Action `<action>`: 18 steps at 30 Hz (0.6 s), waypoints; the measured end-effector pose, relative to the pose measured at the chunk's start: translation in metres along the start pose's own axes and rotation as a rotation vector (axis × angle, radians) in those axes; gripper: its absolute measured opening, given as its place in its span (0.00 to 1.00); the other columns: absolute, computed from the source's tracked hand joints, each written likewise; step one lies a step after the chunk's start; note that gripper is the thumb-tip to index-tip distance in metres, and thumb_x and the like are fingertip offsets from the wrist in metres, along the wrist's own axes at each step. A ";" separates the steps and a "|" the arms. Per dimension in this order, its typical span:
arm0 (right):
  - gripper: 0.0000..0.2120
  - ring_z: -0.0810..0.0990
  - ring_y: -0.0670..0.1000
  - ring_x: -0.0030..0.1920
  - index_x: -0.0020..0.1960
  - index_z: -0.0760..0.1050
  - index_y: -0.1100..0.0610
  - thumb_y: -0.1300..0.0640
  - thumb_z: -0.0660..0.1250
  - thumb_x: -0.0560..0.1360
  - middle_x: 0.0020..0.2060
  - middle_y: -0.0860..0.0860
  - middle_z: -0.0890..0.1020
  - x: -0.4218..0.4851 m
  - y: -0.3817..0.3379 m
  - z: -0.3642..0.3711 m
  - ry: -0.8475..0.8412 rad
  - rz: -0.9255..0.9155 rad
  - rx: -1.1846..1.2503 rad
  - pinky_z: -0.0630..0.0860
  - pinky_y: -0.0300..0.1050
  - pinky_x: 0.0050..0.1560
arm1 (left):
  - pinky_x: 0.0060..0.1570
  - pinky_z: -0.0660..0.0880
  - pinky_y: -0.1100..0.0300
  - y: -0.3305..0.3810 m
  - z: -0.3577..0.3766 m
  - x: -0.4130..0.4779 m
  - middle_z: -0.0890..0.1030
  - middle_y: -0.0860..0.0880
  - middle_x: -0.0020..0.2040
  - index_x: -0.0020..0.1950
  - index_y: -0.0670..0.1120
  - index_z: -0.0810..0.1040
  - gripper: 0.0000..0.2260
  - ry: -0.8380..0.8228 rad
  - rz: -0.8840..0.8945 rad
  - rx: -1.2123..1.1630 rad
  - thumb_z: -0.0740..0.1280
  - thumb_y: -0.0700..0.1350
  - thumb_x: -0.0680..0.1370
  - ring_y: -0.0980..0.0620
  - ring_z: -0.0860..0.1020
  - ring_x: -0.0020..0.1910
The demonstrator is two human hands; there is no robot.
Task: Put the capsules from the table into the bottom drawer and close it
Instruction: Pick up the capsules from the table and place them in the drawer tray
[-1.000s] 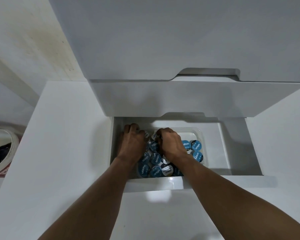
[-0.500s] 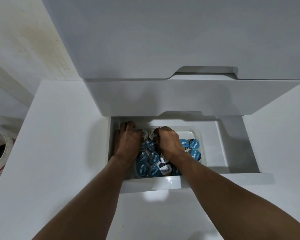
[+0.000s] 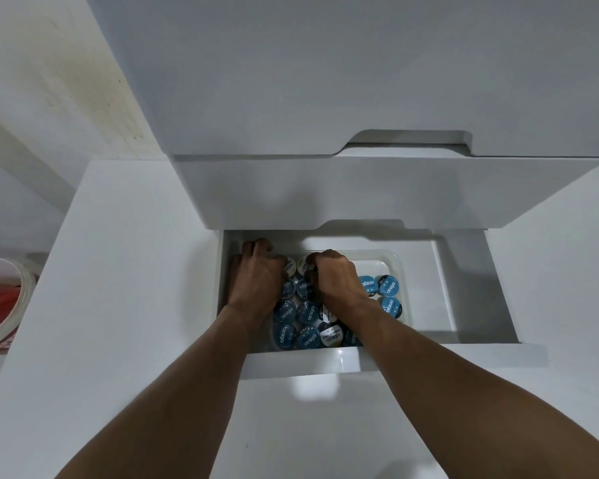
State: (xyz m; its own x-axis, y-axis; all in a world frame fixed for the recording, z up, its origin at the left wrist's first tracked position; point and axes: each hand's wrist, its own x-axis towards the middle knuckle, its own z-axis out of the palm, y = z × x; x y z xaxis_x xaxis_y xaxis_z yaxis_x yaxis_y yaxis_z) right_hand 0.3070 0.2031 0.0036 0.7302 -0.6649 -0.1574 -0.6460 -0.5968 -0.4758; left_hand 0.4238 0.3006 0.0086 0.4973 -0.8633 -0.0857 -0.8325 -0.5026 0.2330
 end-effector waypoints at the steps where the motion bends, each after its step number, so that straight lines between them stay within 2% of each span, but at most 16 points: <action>1: 0.10 0.78 0.58 0.46 0.51 0.77 0.61 0.59 0.58 0.77 0.47 0.59 0.79 -0.002 0.000 -0.003 -0.001 -0.005 0.000 0.76 0.49 0.44 | 0.63 0.71 0.47 0.001 -0.002 -0.002 0.71 0.43 0.64 0.58 0.48 0.79 0.11 0.004 0.002 -0.017 0.66 0.43 0.76 0.43 0.67 0.64; 5: 0.11 0.77 0.58 0.50 0.55 0.75 0.60 0.57 0.59 0.77 0.50 0.58 0.78 -0.012 0.001 -0.017 -0.002 -0.024 -0.052 0.74 0.49 0.47 | 0.54 0.78 0.52 0.007 -0.012 -0.016 0.75 0.45 0.61 0.63 0.47 0.75 0.16 -0.005 -0.012 -0.086 0.66 0.50 0.77 0.47 0.76 0.57; 8: 0.11 0.77 0.58 0.52 0.58 0.75 0.59 0.57 0.60 0.78 0.53 0.57 0.78 -0.023 0.001 -0.029 0.022 -0.035 -0.067 0.76 0.51 0.50 | 0.48 0.79 0.54 0.016 -0.022 -0.031 0.77 0.45 0.58 0.62 0.46 0.74 0.15 0.034 -0.015 -0.098 0.64 0.51 0.78 0.49 0.78 0.52; 13: 0.14 0.76 0.59 0.55 0.60 0.75 0.60 0.56 0.61 0.77 0.55 0.59 0.77 -0.049 0.002 -0.049 0.058 -0.107 -0.103 0.73 0.49 0.51 | 0.48 0.74 0.52 0.032 -0.037 -0.059 0.78 0.40 0.55 0.60 0.41 0.75 0.14 0.130 0.036 -0.074 0.64 0.46 0.77 0.43 0.77 0.50; 18: 0.16 0.74 0.59 0.59 0.62 0.74 0.58 0.53 0.65 0.77 0.58 0.57 0.77 -0.081 0.003 -0.073 0.100 -0.128 -0.127 0.74 0.51 0.56 | 0.52 0.74 0.53 0.052 -0.056 -0.090 0.76 0.44 0.60 0.64 0.46 0.73 0.17 0.146 -0.029 -0.040 0.62 0.52 0.78 0.45 0.77 0.55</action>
State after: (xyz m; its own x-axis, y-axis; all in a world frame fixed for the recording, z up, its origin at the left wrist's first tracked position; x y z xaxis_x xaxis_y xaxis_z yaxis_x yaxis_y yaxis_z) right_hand 0.2302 0.2224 0.0784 0.7864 -0.6175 -0.0130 -0.5770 -0.7269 -0.3724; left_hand 0.3493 0.3545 0.0823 0.5533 -0.8315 0.0484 -0.8084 -0.5222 0.2716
